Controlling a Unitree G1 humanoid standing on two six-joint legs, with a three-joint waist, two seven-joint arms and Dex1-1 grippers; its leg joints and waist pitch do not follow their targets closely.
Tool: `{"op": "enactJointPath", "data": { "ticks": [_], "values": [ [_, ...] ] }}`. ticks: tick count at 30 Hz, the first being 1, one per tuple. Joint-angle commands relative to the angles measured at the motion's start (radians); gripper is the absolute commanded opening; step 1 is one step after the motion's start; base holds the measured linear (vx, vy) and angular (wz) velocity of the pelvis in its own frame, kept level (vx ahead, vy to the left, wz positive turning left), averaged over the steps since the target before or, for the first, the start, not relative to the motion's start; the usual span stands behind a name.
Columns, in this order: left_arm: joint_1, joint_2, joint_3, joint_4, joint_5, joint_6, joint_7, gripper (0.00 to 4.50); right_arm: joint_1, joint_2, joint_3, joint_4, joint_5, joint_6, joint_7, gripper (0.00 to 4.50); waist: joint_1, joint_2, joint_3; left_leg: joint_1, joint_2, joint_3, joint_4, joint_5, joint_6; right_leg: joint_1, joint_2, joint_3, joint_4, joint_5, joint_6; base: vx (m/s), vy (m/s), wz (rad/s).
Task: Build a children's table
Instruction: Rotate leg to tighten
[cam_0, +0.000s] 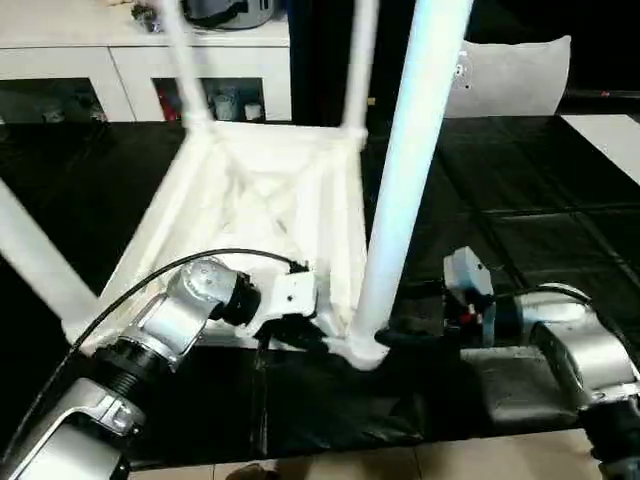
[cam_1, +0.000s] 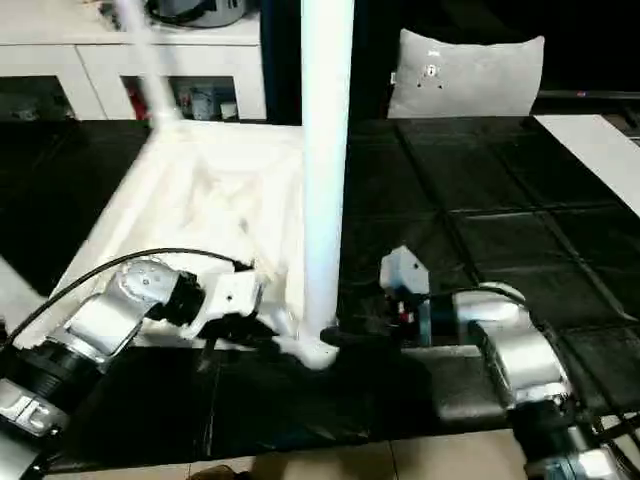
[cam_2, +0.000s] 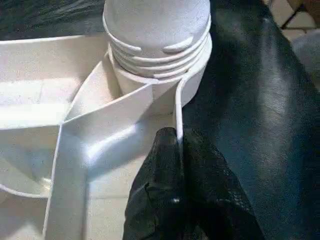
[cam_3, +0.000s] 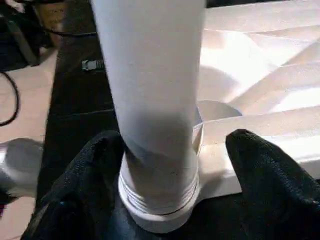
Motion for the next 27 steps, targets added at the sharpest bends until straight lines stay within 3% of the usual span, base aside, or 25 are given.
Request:
{"op": "enactJointPath", "data": {
  "ticks": [1, 3, 4, 7, 15, 24, 27],
  "values": [
    [-0.018, -0.003, -0.05, 0.001, 0.02, -0.022, -0.048, 0.0, -0.012, -0.014, 0.003, -0.007, 0.025, 0.006, 0.031, 3.24, -0.006, -0.005, -0.066, 0.034, 0.1, -0.043, -0.074, -0.192, 0.048, 0.031, -0.088, 0.047, -0.065, -0.099, -0.266, 0.0, 0.0, 0.0],
    [-0.023, -0.004, -0.051, 0.004, 0.018, -0.024, -0.053, 0.0, -0.012, -0.015, 0.006, -0.008, 0.033, 0.023, 0.044, 3.1, -0.001, -0.001, -0.067, 0.035, 0.1, -0.042, -0.073, -0.178, 0.055, 0.031, -0.089, 0.047, -0.063, -0.08, -0.269, 0.0, 0.0, 0.0],
    [-0.024, -0.004, -0.051, 0.005, 0.018, -0.027, -0.055, 0.0, -0.013, -0.015, 0.008, -0.008, 0.034, 0.025, 0.047, 2.85, 0.001, -0.003, -0.068, 0.036, 0.1, -0.041, -0.072, -0.178, 0.056, 0.03, -0.088, 0.046, -0.063, -0.078, -0.269, 0.0, 0.0, 0.0],
    [-0.026, -0.006, -0.051, 0.01, 0.018, -0.035, -0.061, 0.0, -0.013, -0.012, 0.009, -0.005, 0.034, 0.025, 0.053, 2.86, 0.004, -0.003, -0.069, 0.035, 0.1, -0.042, -0.072, -0.17, 0.056, 0.031, -0.088, 0.046, -0.061, -0.066, -0.272, 0.0, 0.0, 0.0],
    [-0.023, -0.006, -0.059, 0.01, 0.015, -0.044, -0.067, 0.0, -0.017, 0.013, 0.021, 0.013, 0.028, 0.016, 0.041, 2.07, 0.004, -0.006, -0.068, 0.034, 0.1, -0.043, -0.074, -0.184, 0.048, 0.031, -0.088, 0.045, -0.063, -0.088, -0.27, 0.0, 0.0, 0.0],
    [-0.017, -0.003, -0.058, 0.009, 0.016, -0.035, -0.063, 0.0, 0.004, 0.015, 0.03, -0.012, 0.038, 0.042, 0.044, 1.88, 0.005, -0.003, -0.068, 0.034, 0.1, -0.043, -0.073, -0.184, 0.043, 0.032, -0.09, 0.045, -0.062, -0.086, -0.271, 0.0, 0.0, 0.0],
    [-0.009, -0.01, -0.045, -0.004, 0.011, 0.013, -0.036, 0.0, 0.026, 0.022, 0.023, -0.047, 0.054, 0.088, 0.013, 1.88, 0.005, 0.0, -0.068, 0.035, 0.101, -0.043, -0.074, -0.186, 0.041, 0.032, -0.087, 0.045, -0.062, -0.082, -0.271, 0.0, 0.0, 0.0]
  ]
}}
